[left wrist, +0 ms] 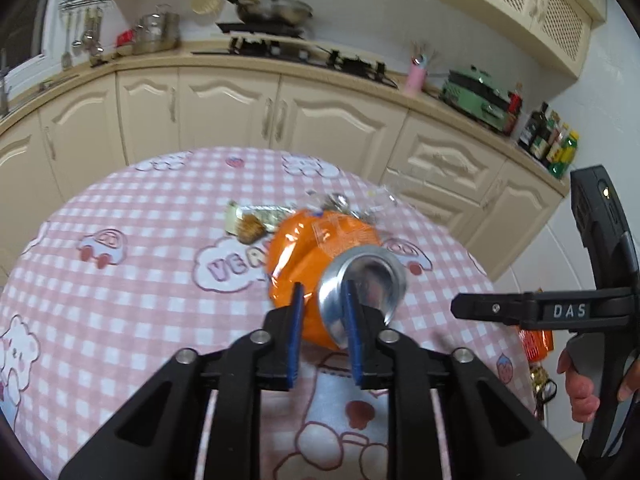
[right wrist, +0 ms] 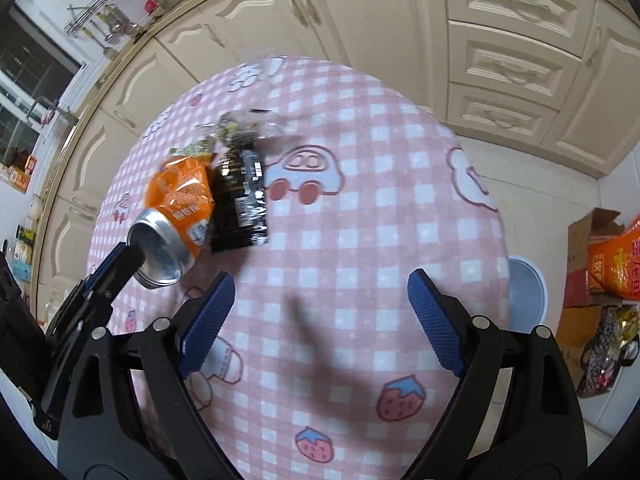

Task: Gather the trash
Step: 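Grasp the black snack packet with the right tool while the left tool holds the can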

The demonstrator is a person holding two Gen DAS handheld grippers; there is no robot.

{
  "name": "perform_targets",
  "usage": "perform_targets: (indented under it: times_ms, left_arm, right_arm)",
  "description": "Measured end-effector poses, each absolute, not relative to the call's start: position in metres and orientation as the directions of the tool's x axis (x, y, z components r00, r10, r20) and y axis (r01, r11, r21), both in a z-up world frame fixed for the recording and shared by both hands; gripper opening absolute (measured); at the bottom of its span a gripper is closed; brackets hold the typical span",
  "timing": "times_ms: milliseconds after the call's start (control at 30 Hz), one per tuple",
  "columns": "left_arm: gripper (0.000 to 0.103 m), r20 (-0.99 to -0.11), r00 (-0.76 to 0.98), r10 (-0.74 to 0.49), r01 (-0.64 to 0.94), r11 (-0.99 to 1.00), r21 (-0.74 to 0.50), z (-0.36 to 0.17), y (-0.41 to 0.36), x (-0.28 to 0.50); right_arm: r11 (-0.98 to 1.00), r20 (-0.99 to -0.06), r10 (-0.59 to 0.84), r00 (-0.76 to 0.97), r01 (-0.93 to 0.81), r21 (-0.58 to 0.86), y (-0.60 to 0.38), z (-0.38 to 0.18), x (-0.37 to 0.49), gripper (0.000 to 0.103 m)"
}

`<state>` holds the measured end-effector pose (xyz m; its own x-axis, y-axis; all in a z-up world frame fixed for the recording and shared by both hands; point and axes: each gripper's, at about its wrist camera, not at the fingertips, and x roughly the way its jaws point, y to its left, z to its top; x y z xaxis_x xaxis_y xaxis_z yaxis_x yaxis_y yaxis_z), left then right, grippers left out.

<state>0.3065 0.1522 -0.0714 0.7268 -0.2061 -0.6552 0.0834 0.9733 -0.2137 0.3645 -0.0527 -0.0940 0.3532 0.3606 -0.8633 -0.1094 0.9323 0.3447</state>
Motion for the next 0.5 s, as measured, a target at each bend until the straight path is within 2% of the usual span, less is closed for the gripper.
perform_targets:
  times_ms: [200,233,500]
  left_arm:
    - [0.01,-0.626,0.758,-0.18,0.023,0.968,-0.251,-0.064,0.177,0.295]
    - [0.0,-0.624,0.761,-0.178,0.019,0.967,-0.253,-0.063,0.18,0.294]
    - [0.0,-0.585,0.794,-0.164,0.01,0.967,-0.256,-0.056,0.197,0.273]
  right_arm:
    - [0.93,-0.861,0.367,0.353,-0.129,0.344,-0.037,-0.092,0.369,0.087]
    - [0.929,-0.86,0.37,0.35,-0.129,0.347,-0.035,-0.092,0.37,0.087]
    - [0.93,-0.861,0.368,0.351,-0.123,0.348,-0.029,-0.09,0.374,0.087]
